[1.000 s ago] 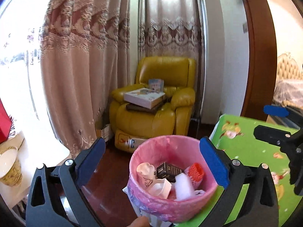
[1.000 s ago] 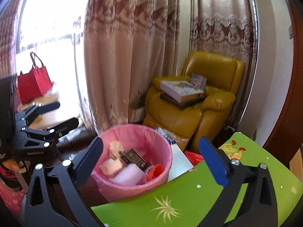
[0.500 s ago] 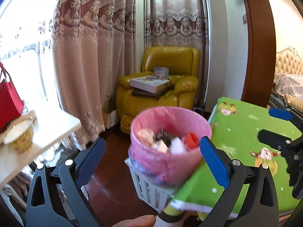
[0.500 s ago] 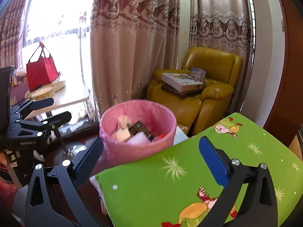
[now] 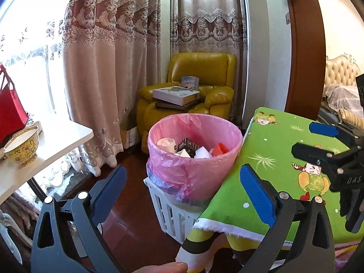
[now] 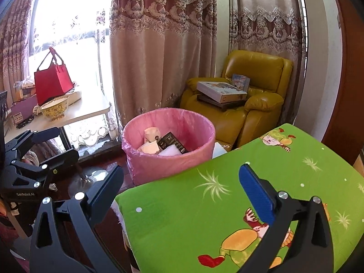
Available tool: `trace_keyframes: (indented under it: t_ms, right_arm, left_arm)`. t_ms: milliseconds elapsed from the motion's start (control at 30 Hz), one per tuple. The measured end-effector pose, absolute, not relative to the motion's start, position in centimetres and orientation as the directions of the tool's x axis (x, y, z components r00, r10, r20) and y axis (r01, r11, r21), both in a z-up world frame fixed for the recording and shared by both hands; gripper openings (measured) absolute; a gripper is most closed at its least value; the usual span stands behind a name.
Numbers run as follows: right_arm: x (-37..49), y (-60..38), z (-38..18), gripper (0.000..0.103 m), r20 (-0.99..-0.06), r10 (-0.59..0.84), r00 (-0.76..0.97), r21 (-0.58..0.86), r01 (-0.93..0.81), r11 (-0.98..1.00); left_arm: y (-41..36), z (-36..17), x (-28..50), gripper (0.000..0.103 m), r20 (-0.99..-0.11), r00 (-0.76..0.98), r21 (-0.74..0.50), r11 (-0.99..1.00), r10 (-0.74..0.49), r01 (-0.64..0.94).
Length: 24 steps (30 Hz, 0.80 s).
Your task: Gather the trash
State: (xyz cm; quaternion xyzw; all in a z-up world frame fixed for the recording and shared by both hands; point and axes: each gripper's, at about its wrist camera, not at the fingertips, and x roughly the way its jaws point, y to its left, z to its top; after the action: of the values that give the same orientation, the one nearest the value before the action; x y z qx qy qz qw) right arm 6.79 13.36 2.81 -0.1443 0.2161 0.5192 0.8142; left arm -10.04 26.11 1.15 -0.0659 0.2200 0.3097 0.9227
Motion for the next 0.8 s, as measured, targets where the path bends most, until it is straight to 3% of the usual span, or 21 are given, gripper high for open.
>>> trace_keyframes:
  t_ms: [800]
  right_arm:
    - [6.68,13.01,2.37,0.098,-0.499,0.776,0.386,-0.009,-0.897,0.441]
  left_arm:
    - [25.95,0.89,-9.89,0.095,-0.449,0.717,0.023,0.809,0.534,-0.587]
